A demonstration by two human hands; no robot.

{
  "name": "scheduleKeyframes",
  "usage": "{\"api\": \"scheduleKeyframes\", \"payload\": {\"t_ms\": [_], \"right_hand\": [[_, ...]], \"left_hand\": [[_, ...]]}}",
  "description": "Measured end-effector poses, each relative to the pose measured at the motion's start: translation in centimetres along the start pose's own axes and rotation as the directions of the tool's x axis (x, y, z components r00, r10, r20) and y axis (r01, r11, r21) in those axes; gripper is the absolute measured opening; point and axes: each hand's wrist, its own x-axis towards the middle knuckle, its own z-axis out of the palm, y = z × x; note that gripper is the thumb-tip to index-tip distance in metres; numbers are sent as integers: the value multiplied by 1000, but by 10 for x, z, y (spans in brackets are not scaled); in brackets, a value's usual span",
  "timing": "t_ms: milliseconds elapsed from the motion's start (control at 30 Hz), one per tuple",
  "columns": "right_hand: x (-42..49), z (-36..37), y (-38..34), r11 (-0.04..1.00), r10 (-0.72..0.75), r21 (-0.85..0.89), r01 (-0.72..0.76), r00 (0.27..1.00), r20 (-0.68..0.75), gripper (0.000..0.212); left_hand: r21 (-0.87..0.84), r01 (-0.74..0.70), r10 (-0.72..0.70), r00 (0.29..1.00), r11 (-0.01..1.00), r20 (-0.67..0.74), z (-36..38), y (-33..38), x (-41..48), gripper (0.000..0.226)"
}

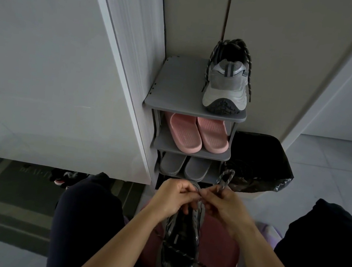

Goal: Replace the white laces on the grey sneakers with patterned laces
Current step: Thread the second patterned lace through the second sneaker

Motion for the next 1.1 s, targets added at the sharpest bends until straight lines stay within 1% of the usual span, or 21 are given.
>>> {"api": "scheduleKeyframes", "payload": {"t_ms": [33,67,100,133,167,200,233,300,433,533,600,667,733,833,933,1033,1100], "right_hand": [[0,-2,1,1000,4,6,-4,1000,3,9],[0,-4,3,1000,12,15,-12,1000,4,9],[1,-7,6,1000,18,15,-18,1000,-8,10],[1,-10,10,1000,24,-3,-24,999,-34,11],[1,-13,14,999,26,-43,-28,998,-62,13],[2,-15,19,995,28,-95,-36,996,-84,14],[2,-17,23,987,28,-155,-43,995,-96,15],[4,-17,30,971,18,-235,-39,996,-90,17],[10,-12,36,944,-3,-329,-12,999,-47,17],[15,-12,39,890,-44,-456,21,998,-40,22],[18,-11,41,835,-83,-549,43,995,-48,20],[21,-10,43,799,-117,-598,62,992,-53,22],[23,-9,46,784,-116,-617,75,993,-26,26],[23,-7,45,796,-87,-601,75,996,9,25],[18,-3,42,911,-26,-413,23,1000,0,23],[10,1,39,958,5,-286,4,999,31,27],[8,5,39,978,41,-208,-22,995,86,20]], "left_hand": [[-13,11,-11,1000,1000,-18,1,-3,1,5],[8,17,-17,999,1000,-49,2,-7,1,8],[105,19,-10,996,994,-92,1,-12,1,12],[267,23,13,991,963,-130,1,-19,1,14],[418,27,35,989,908,-140,1,-25,-1,15],[514,39,37,990,857,-136,3,-31,-3,17],[563,50,28,991,825,-129,6,-35,-6,19],[594,72,11,991,801,-135,16,-42,-9,23],[623,94,26,983,776,-180,28,-44,-4,26],[585,95,19,982,805,-187,29,-47,0,26],[574,84,29,982,814,-185,30,-50,1,26],[582,78,43,981,810,-191,31,-51,2,26],[589,69,56,980,805,-193,31,-52,3,26],[592,49,85,977,804,-197,32,-55,7,23],[601,14,126,974,799,-189,31,-54,12,19],[607,-47,154,980,793,-124,27,-53,17,19],[595,-73,146,986,801,-75,23,-53,18,19]]}}
